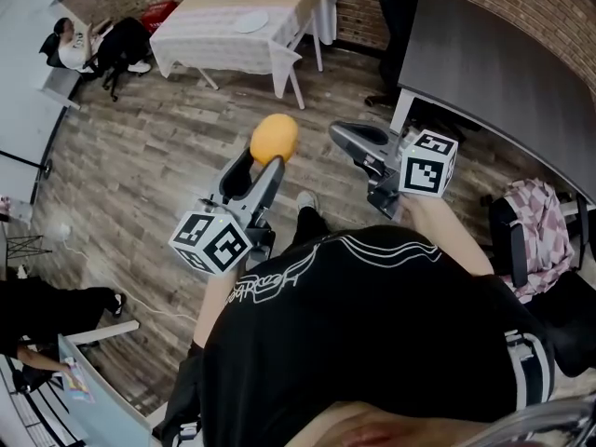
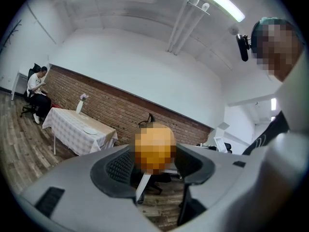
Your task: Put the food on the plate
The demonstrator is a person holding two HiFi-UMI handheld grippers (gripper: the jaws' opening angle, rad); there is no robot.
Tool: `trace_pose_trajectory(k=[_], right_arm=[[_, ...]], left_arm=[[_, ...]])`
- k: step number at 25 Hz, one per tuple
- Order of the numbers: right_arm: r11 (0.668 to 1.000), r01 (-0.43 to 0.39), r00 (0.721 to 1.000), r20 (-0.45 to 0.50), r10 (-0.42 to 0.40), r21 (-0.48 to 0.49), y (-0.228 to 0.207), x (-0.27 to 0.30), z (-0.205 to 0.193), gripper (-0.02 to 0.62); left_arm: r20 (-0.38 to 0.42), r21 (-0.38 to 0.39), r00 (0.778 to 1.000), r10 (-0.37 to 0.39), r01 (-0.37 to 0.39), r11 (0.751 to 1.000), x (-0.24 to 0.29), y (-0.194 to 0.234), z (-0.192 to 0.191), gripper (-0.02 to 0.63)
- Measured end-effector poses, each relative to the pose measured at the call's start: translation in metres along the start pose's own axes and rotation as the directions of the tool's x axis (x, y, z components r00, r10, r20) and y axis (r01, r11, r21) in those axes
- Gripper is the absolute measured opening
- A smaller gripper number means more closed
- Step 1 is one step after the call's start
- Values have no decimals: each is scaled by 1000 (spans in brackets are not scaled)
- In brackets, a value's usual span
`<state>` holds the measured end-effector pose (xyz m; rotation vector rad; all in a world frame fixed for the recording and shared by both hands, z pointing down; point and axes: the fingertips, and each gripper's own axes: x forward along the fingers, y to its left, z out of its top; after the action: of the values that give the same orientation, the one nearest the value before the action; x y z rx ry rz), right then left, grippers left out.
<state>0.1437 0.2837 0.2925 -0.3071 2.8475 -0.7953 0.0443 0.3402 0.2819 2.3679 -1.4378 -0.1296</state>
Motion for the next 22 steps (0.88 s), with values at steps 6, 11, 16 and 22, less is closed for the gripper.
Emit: trace_pose_trajectory(k=[6,11,16,22], right_arm=[[1000,11,1000,-3,-11,-4,-39,27,6,-3],[999,41,999,4,-41,13,-90,64,22,-3],[997,65,998,15,-66,31,-142,115,52,-3],[995,94,995,23,-95,41,-200,180,92,-3]], left_arm=[[1,-13,1000,-3,3,1000,30,43,7,255],[-20,-22,1000,-19,18,1000,70,93,22,255],[-43,-34,998,-34,33,999,116,151,51,255],[-62,-43,997,-51,48,998,166,223,93,255]])
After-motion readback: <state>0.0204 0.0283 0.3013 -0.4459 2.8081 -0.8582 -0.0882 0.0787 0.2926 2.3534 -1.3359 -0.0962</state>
